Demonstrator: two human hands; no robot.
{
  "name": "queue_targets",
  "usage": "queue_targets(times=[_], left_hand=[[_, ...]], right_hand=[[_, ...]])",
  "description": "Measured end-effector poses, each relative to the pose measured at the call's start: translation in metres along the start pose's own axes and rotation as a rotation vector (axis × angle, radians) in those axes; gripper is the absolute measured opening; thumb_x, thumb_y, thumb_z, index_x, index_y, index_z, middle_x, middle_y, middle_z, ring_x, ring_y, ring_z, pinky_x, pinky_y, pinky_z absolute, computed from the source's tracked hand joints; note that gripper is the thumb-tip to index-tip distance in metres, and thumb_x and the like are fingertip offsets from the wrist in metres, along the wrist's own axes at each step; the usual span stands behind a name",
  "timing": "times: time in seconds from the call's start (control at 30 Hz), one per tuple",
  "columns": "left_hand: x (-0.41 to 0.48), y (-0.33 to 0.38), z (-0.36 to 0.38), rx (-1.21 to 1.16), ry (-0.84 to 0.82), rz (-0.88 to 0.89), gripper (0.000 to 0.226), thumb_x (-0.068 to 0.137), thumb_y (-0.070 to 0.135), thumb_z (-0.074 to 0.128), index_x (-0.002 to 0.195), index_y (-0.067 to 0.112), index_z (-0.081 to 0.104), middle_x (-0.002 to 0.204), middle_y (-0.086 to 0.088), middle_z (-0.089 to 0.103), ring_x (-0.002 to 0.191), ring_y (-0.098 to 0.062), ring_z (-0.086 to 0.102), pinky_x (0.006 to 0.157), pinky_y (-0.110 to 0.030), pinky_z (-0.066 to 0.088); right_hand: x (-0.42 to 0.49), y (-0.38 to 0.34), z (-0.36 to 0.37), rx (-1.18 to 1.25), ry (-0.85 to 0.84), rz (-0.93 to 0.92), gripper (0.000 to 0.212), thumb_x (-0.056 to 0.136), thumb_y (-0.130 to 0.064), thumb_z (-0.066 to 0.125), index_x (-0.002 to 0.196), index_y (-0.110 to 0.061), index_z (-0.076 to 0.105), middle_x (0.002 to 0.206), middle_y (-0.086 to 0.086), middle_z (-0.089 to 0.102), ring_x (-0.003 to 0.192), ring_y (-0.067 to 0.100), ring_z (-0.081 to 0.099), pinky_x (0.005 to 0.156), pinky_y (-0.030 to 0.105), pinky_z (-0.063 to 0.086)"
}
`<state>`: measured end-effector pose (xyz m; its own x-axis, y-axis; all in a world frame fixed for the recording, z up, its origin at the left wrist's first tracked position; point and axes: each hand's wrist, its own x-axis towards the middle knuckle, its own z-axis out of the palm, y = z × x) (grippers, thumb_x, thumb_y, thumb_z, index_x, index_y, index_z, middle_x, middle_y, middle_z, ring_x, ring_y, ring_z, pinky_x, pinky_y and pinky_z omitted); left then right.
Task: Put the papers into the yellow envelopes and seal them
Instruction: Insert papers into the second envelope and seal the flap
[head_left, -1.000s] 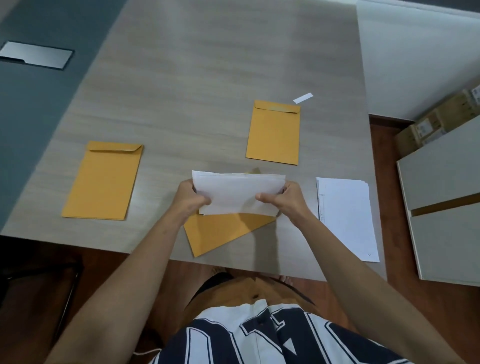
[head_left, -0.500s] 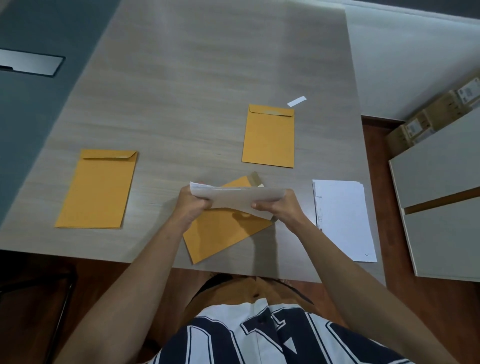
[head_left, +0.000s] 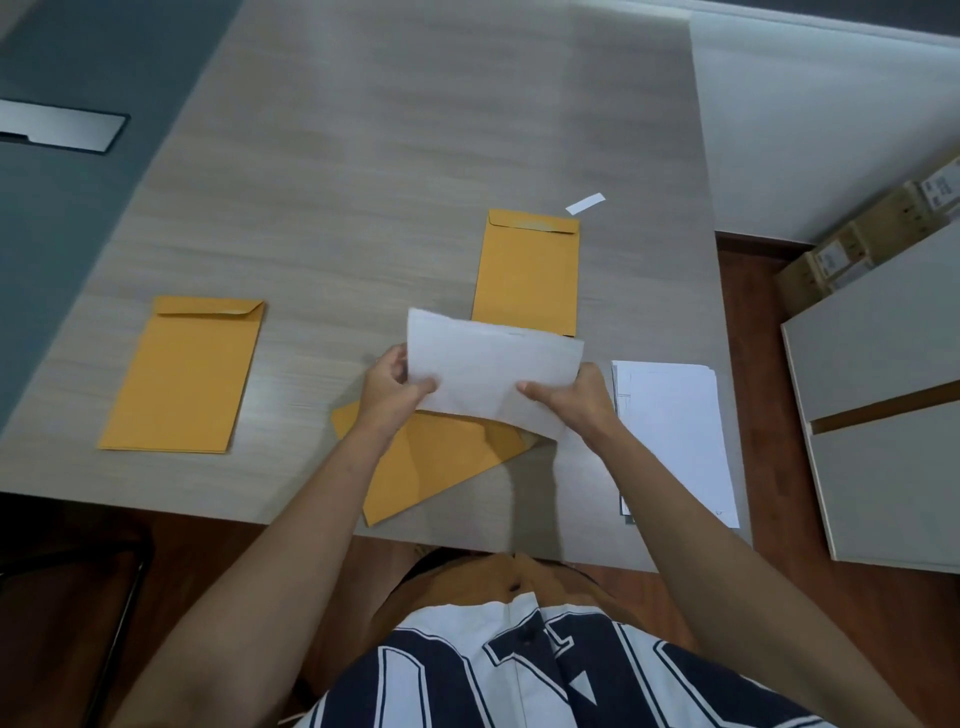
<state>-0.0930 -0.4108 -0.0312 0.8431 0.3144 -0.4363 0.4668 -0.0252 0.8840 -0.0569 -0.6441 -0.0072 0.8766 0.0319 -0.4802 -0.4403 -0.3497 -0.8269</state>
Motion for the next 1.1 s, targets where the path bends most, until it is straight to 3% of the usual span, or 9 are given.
queue_targets(times=[0.1, 0.27, 0.33, 0.4, 0.53, 0.67, 0.87, 1.0, 1.1], left_hand=[[0.001, -0.002, 0.020, 0.190, 0.122, 0.011, 0.058, 0.078, 0.016, 0.076, 0.131, 0.015, 0.052, 0.127, 0.005, 0.055, 0.117, -0.012, 0.054, 0.096, -0.027, 0.045], [-0.013, -0.012, 0.064, 0.666, 0.130, 0.125, 0.019, 0.081, 0.023, 0.067, 0.095, 0.019, 0.055, 0.102, 0.005, 0.048, 0.102, -0.019, 0.053, 0.074, -0.029, 0.041], [-0.016, -0.018, 0.080, 0.801, 0.049, 0.012, 0.026, 0.083, 0.032, 0.066, 0.099, 0.015, 0.055, 0.106, 0.000, 0.050, 0.104, -0.023, 0.052, 0.075, -0.034, 0.045], [-0.016, -0.025, 0.091, 0.871, 0.019, -0.071, 0.041, 0.081, 0.041, 0.065, 0.108, 0.011, 0.055, 0.117, -0.008, 0.053, 0.112, -0.028, 0.050, 0.089, -0.041, 0.047], [-0.017, -0.030, 0.102, 0.983, 0.074, -0.099, 0.071, 0.076, 0.060, 0.065, 0.125, 0.010, 0.052, 0.130, -0.012, 0.050, 0.125, -0.030, 0.043, 0.106, -0.038, 0.035], [-0.014, -0.026, 0.106, 0.989, 0.092, -0.144, 0.083, 0.072, 0.065, 0.066, 0.130, 0.008, 0.049, 0.134, -0.012, 0.049, 0.128, -0.030, 0.041, 0.108, -0.038, 0.033], [-0.012, -0.021, 0.105, 0.938, 0.094, -0.188, 0.081, 0.070, 0.062, 0.067, 0.128, 0.008, 0.051, 0.134, -0.011, 0.050, 0.129, -0.031, 0.041, 0.105, -0.042, 0.038], [-0.013, -0.023, 0.102, 0.915, 0.078, -0.171, 0.074, 0.070, 0.063, 0.063, 0.121, 0.010, 0.054, 0.128, -0.008, 0.052, 0.126, -0.031, 0.042, 0.101, -0.045, 0.040], [-0.015, -0.025, 0.098, 0.875, 0.074, -0.136, 0.067, 0.070, 0.063, 0.062, 0.112, 0.011, 0.057, 0.119, -0.006, 0.054, 0.119, -0.029, 0.045, 0.099, -0.046, 0.041]], right_hand=[[0.007, 0.001, -0.030, -0.081, 0.051, 0.032, 0.055, 0.064, -0.030, 0.090, 0.108, -0.006, 0.070, 0.103, 0.005, 0.073, 0.093, 0.020, 0.070, 0.083, 0.040, 0.059], [0.007, 0.004, -0.081, -0.188, 0.103, 0.014, 0.046, 0.070, -0.019, 0.086, 0.109, -0.003, 0.069, 0.104, 0.007, 0.072, 0.093, 0.023, 0.069, 0.082, 0.038, 0.058], [0.003, 0.004, -0.096, -0.253, 0.109, -0.015, 0.041, 0.073, -0.019, 0.084, 0.107, -0.003, 0.068, 0.102, 0.007, 0.070, 0.090, 0.023, 0.067, 0.078, 0.036, 0.056], [0.000, 0.004, -0.104, -0.323, 0.110, -0.040, 0.037, 0.075, -0.020, 0.083, 0.105, -0.004, 0.068, 0.097, 0.005, 0.067, 0.085, 0.021, 0.064, 0.073, 0.032, 0.053], [-0.004, 0.000, -0.111, -0.431, 0.144, -0.098, 0.029, 0.076, -0.020, 0.080, 0.094, 0.001, 0.071, 0.085, 0.006, 0.065, 0.076, 0.021, 0.061, 0.065, 0.029, 0.051], [-0.005, -0.003, -0.109, -0.442, 0.139, -0.134, 0.025, 0.076, -0.019, 0.077, 0.087, 0.002, 0.072, 0.083, 0.010, 0.071, 0.071, 0.023, 0.065, 0.061, 0.032, 0.053], [-0.003, -0.007, -0.105, -0.454, 0.076, -0.130, 0.015, 0.077, -0.018, 0.077, 0.076, -0.007, 0.067, 0.075, 0.004, 0.066, 0.070, 0.023, 0.064, 0.052, 0.024, 0.045], [0.002, -0.009, -0.103, -0.441, -0.008, -0.092, 0.013, 0.076, -0.015, 0.077, 0.080, -0.013, 0.065, 0.080, 0.002, 0.064, 0.075, 0.020, 0.062, 0.061, 0.025, 0.046], [0.011, -0.006, -0.100, -0.399, -0.072, -0.018, 0.016, 0.073, -0.013, 0.078, 0.086, -0.009, 0.069, 0.088, 0.004, 0.069, 0.083, 0.022, 0.065, 0.072, 0.035, 0.056]])
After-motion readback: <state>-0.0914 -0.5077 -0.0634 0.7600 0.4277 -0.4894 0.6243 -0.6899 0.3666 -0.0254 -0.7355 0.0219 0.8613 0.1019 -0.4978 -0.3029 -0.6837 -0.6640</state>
